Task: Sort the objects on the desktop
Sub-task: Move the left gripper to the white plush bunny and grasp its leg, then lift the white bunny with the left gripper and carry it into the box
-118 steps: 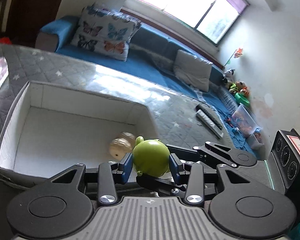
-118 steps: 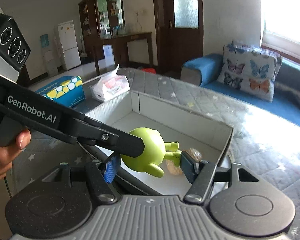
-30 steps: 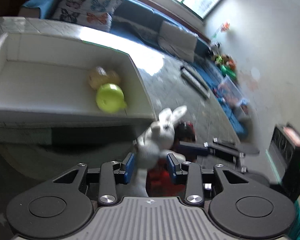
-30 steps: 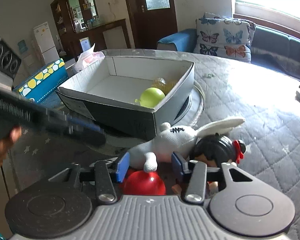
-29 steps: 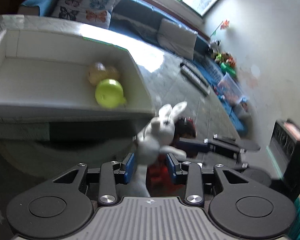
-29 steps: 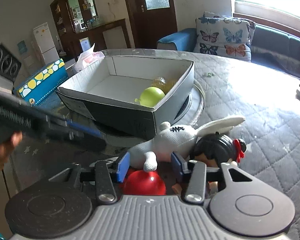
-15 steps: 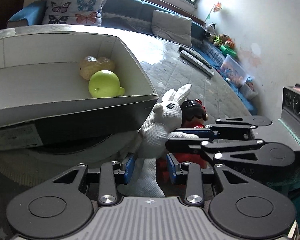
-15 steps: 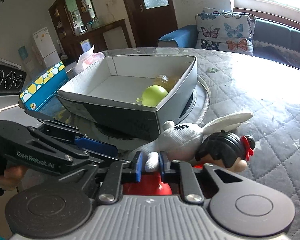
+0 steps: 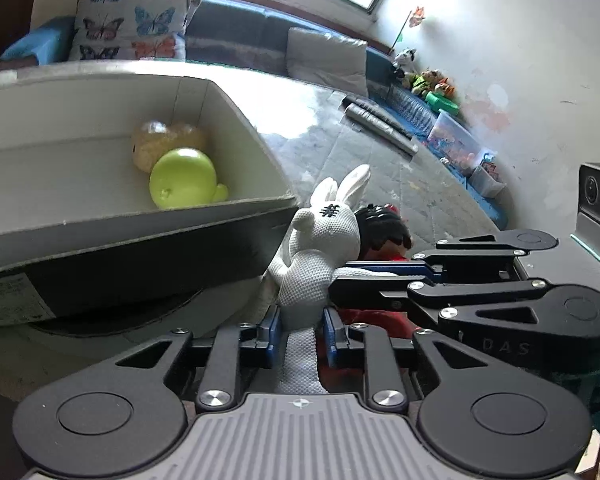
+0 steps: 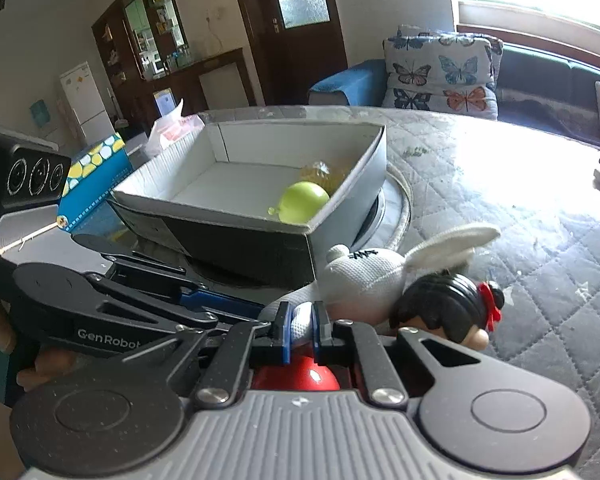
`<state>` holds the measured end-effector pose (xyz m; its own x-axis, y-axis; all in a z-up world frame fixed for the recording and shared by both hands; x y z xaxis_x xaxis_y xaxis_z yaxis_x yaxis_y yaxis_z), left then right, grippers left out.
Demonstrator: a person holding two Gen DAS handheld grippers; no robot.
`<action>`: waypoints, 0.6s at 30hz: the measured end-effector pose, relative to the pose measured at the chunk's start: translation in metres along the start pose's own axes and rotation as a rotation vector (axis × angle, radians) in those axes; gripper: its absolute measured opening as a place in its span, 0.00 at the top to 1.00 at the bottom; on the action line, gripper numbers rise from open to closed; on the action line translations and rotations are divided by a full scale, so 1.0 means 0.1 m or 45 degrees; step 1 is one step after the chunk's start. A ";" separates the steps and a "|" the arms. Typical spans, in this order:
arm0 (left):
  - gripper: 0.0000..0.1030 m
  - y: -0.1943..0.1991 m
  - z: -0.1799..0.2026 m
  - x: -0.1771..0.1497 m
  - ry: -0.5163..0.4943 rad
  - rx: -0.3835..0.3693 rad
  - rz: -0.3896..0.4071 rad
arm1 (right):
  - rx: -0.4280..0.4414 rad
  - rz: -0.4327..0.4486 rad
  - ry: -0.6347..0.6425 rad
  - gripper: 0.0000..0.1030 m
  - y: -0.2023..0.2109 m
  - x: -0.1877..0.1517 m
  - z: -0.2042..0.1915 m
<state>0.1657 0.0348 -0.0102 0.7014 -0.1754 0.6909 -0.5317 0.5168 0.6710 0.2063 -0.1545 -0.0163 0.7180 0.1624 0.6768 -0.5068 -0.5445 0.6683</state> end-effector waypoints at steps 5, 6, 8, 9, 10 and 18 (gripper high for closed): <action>0.78 0.23 0.04 0.07 -0.004 -0.003 0.082 | 0.015 0.076 0.039 0.91 0.20 0.09 -0.13; 0.78 0.30 0.05 0.09 -0.004 0.001 0.108 | 0.018 0.095 0.053 0.91 0.25 0.12 -0.17; 0.78 0.42 0.04 0.15 0.003 0.015 0.152 | 0.029 0.128 0.080 0.91 0.32 0.20 -0.24; 0.78 0.47 0.02 0.18 0.010 0.024 0.171 | 0.039 0.142 0.090 0.92 0.33 0.25 -0.28; 0.78 0.53 0.01 0.21 0.016 0.034 0.189 | 0.048 0.155 0.101 0.92 0.34 0.31 -0.32; 0.78 0.85 -0.35 0.43 0.077 0.164 0.265 | 0.132 0.199 0.179 0.92 0.09 0.75 -0.63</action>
<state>0.1672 0.1009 0.0669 0.5955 -0.0242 0.8030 -0.7208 0.4252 0.5474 0.2255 -0.0959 0.0599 0.5572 0.1785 0.8110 -0.5498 -0.6525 0.5214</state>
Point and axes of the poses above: each gripper's, at about its wrist camera, not at the fingertips, and y roughly against the way its jaws point, z to its right, x to its top, the point moved 1 cm from there along -y, roughly the way its jaws point, and after that the axes turned 8 degrees about -y, right-handed, at the moved point
